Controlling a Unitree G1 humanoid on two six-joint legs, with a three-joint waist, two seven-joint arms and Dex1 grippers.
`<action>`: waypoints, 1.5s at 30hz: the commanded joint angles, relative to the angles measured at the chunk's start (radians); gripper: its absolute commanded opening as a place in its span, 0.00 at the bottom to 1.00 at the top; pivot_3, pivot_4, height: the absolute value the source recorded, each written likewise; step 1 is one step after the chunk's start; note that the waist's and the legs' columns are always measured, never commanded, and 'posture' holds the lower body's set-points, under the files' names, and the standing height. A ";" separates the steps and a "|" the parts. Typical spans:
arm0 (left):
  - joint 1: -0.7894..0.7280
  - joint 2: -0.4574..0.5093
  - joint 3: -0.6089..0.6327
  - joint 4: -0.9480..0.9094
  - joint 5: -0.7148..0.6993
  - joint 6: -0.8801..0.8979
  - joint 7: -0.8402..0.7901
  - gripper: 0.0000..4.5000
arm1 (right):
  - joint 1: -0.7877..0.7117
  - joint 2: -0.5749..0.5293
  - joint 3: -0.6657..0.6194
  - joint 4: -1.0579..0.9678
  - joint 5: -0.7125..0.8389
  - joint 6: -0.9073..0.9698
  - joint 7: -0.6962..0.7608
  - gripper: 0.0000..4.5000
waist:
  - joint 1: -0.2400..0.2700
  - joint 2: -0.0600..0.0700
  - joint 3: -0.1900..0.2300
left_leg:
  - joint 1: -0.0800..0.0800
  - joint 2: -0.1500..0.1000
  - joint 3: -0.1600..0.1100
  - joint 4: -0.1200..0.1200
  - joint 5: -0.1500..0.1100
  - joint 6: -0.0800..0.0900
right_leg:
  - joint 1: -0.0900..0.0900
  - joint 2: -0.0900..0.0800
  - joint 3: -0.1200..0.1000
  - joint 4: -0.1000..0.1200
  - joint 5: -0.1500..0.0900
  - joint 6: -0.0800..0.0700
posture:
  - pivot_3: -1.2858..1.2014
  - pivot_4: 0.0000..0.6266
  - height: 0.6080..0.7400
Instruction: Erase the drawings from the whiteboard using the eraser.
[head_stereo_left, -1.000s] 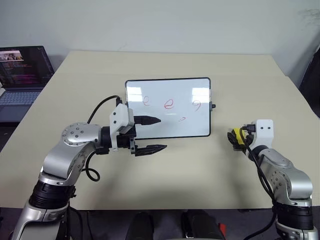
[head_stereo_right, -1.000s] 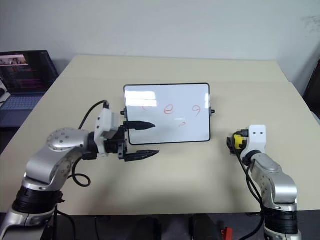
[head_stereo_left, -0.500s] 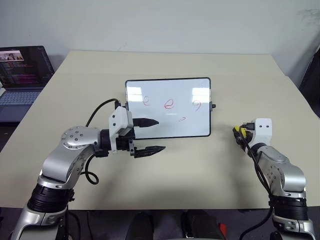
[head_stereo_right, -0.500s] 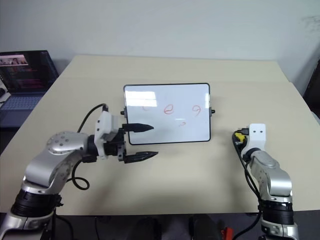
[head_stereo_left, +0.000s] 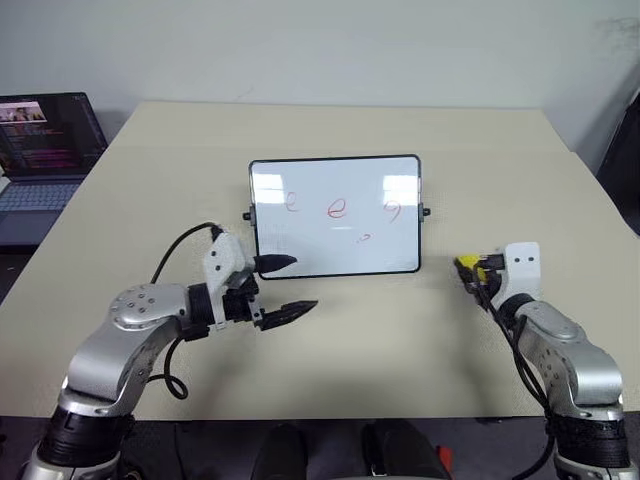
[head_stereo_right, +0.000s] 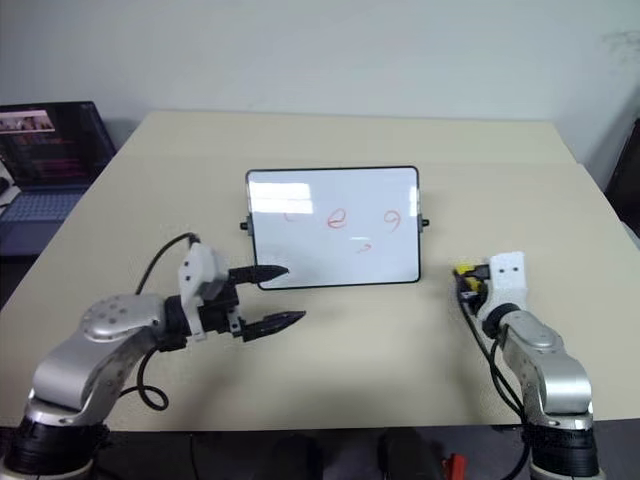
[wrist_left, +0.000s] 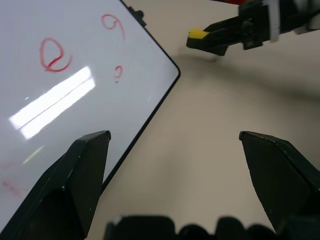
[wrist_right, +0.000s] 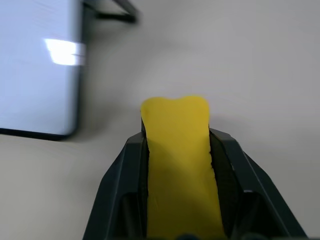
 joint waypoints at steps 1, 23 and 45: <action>0.058 0.013 0.087 -0.059 -0.022 0.015 0.042 1.00 | -0.022 -0.084 0.107 -0.141 0.021 -0.002 0.126 0.30 | 0.002 0.000 0.000 | 0.000 0.000 0.000 0.000 0.000 0.000 | 0.001 0.000 -0.001 0.000 0.000 0.000 | 0.52 0.24 1.00; 0.077 0.060 0.200 0.015 0.065 -0.006 0.157 1.00 | -0.828 0.243 0.542 0.695 -0.380 -0.410 0.208 0.29 | 0.003 -0.001 0.000 | -0.002 0.001 0.000 0.000 0.000 0.000 | -0.002 -0.002 -0.002 0.000 0.003 -0.006 | 0.52 0.24 1.00; 0.002 0.084 0.162 0.067 0.071 -0.003 0.093 1.00 | -1.059 0.361 0.486 1.213 -0.581 -0.710 0.101 0.29 | 0.002 -0.001 0.000 | -0.013 0.001 -0.003 0.012 0.000 0.000 | -0.013 -0.004 -0.003 0.015 0.004 -0.007 | 0.52 0.24 1.00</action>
